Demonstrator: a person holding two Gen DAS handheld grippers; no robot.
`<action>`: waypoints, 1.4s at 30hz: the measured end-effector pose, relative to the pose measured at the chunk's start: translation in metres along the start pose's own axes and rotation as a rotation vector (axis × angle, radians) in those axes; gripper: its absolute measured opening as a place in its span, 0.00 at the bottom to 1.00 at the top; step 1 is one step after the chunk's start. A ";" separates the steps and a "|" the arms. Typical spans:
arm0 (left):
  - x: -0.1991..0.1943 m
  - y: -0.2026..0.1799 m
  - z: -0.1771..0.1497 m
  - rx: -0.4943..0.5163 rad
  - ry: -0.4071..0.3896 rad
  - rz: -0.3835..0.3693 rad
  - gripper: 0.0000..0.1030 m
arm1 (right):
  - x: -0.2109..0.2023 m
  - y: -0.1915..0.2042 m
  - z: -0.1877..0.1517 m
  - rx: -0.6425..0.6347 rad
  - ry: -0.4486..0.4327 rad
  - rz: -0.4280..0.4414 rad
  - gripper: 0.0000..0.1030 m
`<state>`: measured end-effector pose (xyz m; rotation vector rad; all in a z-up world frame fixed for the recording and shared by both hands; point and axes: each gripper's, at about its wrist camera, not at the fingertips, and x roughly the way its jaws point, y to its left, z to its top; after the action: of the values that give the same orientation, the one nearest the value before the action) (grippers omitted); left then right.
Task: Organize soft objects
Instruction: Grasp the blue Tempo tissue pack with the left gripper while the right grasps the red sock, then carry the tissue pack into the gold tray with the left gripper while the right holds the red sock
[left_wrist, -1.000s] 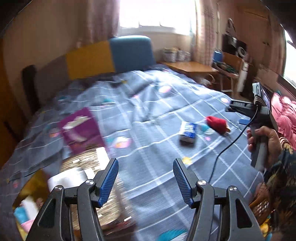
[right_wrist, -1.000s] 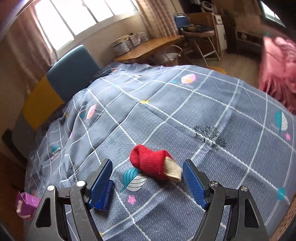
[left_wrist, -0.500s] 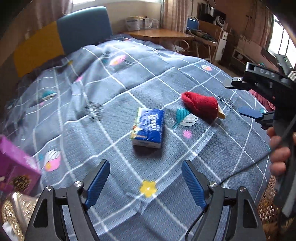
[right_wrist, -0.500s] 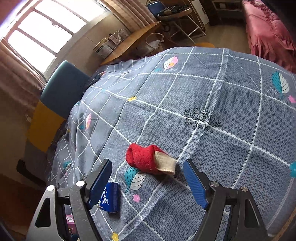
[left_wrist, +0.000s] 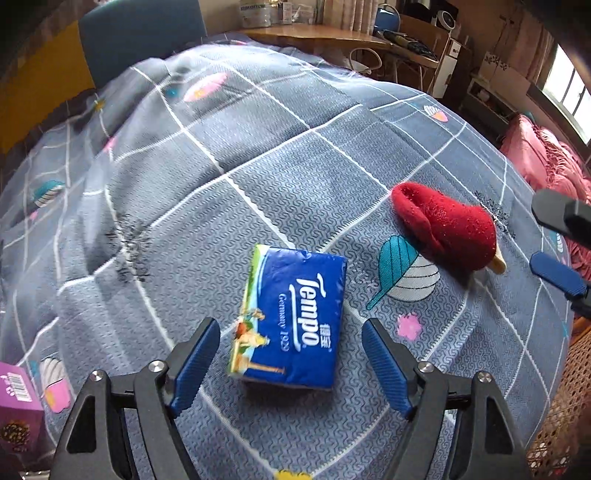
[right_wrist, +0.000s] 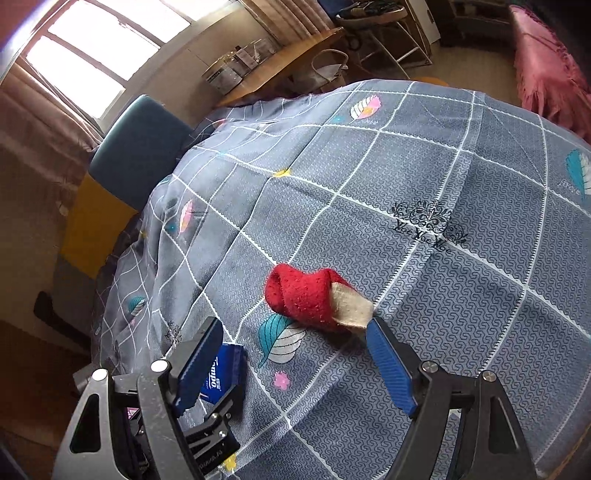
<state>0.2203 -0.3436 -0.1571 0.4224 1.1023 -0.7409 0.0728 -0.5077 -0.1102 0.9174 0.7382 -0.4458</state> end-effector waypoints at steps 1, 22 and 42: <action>0.002 0.001 0.000 -0.008 0.009 -0.015 0.52 | 0.001 0.000 0.000 0.001 0.004 -0.004 0.78; -0.034 0.026 -0.077 -0.152 0.005 -0.012 0.52 | 0.065 0.057 0.008 -0.578 0.134 -0.349 0.82; -0.097 0.093 -0.020 -0.261 -0.094 0.033 0.52 | 0.077 0.095 -0.065 -0.652 0.320 -0.137 0.24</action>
<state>0.2498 -0.2343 -0.0811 0.1818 1.0838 -0.5723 0.1603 -0.4047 -0.1404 0.3237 1.1564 -0.1518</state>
